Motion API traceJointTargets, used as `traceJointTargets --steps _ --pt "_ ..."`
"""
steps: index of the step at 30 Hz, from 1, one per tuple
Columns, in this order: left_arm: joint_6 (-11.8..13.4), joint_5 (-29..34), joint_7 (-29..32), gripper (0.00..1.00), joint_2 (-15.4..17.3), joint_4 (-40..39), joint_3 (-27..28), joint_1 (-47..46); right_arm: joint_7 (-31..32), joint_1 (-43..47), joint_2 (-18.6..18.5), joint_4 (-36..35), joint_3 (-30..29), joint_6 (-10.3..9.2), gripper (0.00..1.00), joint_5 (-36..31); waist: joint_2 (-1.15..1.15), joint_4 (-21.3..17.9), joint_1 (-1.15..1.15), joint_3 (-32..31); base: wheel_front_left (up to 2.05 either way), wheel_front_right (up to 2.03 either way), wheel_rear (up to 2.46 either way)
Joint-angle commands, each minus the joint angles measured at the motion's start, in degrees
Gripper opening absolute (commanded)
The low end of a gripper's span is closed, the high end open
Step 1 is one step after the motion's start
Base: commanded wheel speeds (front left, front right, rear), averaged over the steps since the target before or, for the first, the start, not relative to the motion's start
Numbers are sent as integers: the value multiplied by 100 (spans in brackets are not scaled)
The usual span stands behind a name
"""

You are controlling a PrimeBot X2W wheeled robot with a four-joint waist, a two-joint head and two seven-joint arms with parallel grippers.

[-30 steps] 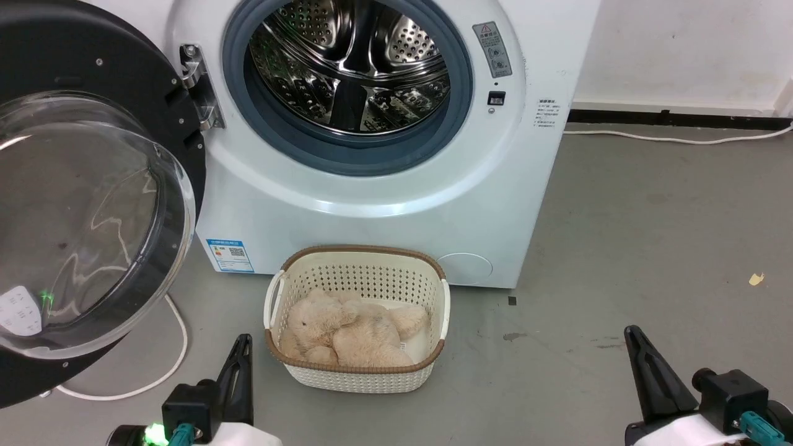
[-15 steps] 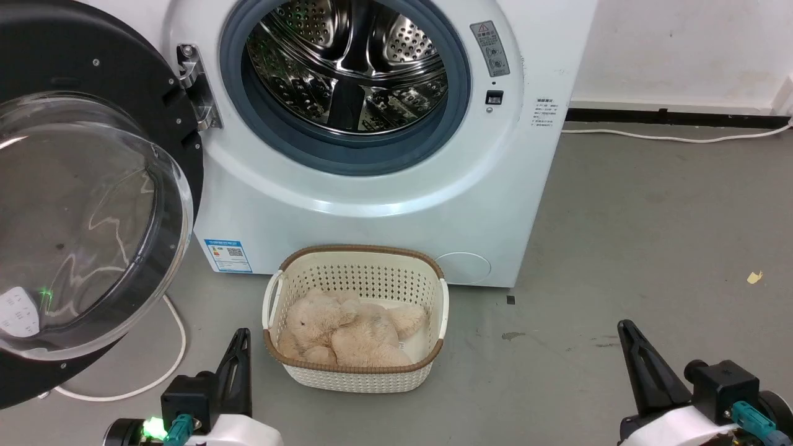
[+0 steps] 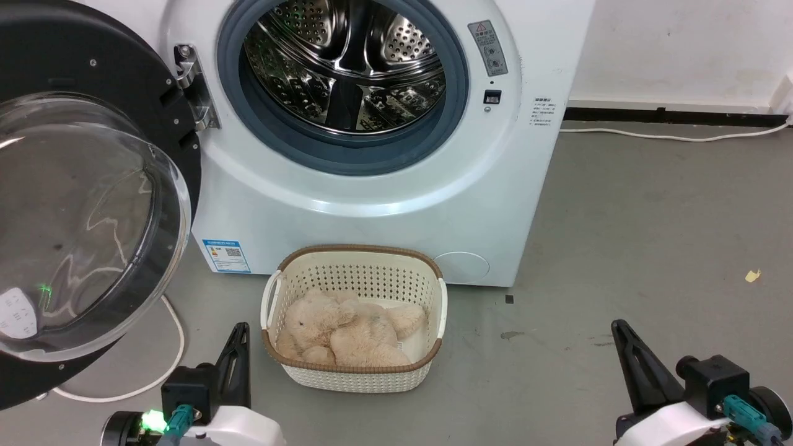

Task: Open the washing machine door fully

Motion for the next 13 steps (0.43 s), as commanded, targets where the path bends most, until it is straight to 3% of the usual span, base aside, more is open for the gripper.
traceJointTargets --steps 1,13 --pt "-16 37 26 0 -7 -27 16 -83 13 -115 4 -29 15 3 0 -42 0 -1 0 0 0 0 0" --pt "-55 97 166 0 -23 -56 64 -149 154 -183 5 -39 63 3 0 -110 0 -20 0 5 0 0 0"
